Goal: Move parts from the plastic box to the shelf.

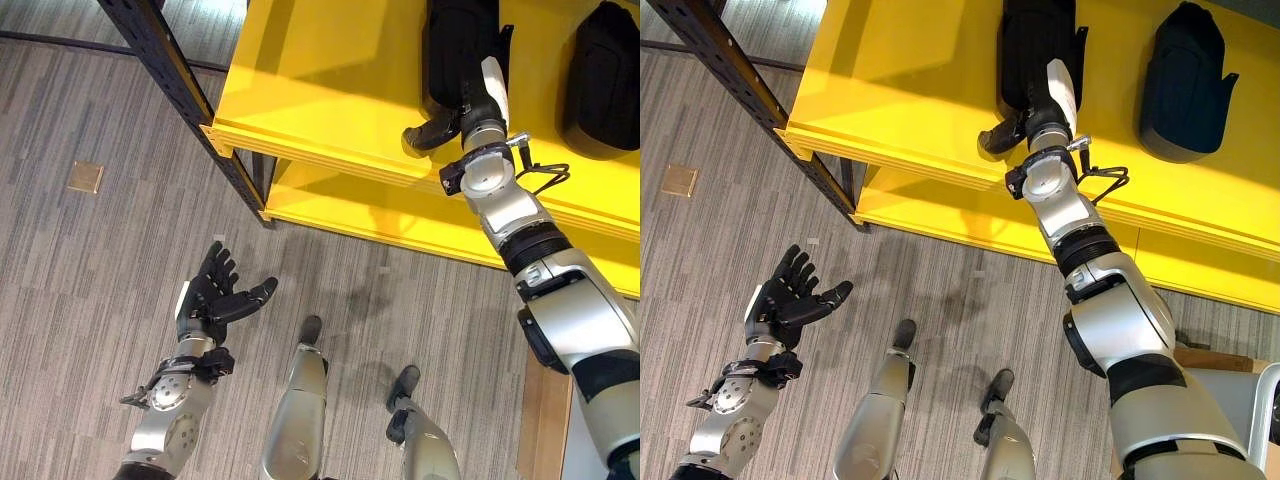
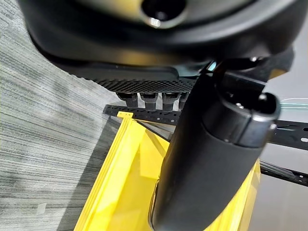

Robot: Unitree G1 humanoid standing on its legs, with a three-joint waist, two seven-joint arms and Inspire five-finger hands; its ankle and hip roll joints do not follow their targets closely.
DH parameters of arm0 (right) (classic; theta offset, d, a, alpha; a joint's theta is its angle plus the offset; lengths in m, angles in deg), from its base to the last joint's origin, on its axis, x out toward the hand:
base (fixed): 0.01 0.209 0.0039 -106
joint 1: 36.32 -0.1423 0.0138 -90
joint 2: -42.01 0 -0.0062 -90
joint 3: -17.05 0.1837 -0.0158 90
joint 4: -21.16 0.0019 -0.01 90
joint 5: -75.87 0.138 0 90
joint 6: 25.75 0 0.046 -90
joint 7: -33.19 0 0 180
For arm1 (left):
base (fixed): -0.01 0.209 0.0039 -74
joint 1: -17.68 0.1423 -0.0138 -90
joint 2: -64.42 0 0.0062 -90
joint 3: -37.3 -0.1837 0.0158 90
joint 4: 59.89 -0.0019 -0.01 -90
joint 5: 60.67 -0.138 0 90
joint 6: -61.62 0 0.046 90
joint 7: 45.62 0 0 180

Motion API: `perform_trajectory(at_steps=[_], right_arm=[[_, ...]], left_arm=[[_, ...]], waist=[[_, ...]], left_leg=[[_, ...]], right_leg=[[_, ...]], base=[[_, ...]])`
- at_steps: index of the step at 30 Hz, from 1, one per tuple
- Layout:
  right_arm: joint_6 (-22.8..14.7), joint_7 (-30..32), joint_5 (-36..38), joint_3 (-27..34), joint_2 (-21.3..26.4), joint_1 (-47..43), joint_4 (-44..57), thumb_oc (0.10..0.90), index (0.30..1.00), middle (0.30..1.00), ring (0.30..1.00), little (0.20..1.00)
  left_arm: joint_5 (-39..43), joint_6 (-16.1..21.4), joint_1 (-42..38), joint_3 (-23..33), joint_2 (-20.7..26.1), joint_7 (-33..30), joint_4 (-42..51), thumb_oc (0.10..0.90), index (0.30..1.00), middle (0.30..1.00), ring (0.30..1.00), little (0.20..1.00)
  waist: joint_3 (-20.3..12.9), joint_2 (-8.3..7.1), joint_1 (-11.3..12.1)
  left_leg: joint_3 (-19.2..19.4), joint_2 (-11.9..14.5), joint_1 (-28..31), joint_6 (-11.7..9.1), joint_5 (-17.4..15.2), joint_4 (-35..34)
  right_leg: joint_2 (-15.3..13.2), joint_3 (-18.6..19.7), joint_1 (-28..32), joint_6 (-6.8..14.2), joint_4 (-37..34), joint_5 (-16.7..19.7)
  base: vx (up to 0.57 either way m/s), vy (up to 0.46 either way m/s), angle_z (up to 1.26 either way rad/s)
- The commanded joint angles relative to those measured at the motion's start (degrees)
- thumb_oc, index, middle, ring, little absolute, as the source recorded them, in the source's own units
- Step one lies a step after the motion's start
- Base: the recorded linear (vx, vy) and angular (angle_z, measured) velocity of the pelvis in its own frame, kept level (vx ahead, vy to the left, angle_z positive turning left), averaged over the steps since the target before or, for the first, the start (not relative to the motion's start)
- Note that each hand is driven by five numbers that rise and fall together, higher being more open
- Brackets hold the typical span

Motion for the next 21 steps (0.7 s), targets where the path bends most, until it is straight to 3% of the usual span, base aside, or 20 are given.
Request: perform_trajectory(at_steps=[1, 21], right_arm=[[-4.6, 2.5, 3.2, 2.3, 1.5, -0.7, 5.3, 0.900, 1.000, 1.000, 1.000, 1.000], [-5.1, 2.8, 3.8, 2.7, -0.7, -0.9, 8.8, 0.900, 1.000, 1.000, 1.000, 1.000]], left_arm=[[0.6, 5.0, -0.5, -0.3, 1.7, 0.2, 5.7, 0.900, 1.000, 1.000, 1.000, 1.000], [0.5, 5.1, -1.2, -0.6, 1.9, -0.7, 5.5, 0.900, 1.000, 1.000, 1.000, 1.000]], waist=[[-2.5, -0.69, 1.0], [-2.4, -0.85, 1.4]], left_leg=[[0.8, -0.6, -2.3, 1.2, 1.3, -3.2], [0.6, -0.8, -2.8, 1.3, 1.0, -2.9]], right_leg=[[0.8, -1.8, 4.8, -1.8, 7.6, -12.1], [0.9, -1.9, 4.6, -1.8, 7.7, -12.3]], base=[[0.00, 0.000, 0.00], [0.00, 0.000, 0.00]])
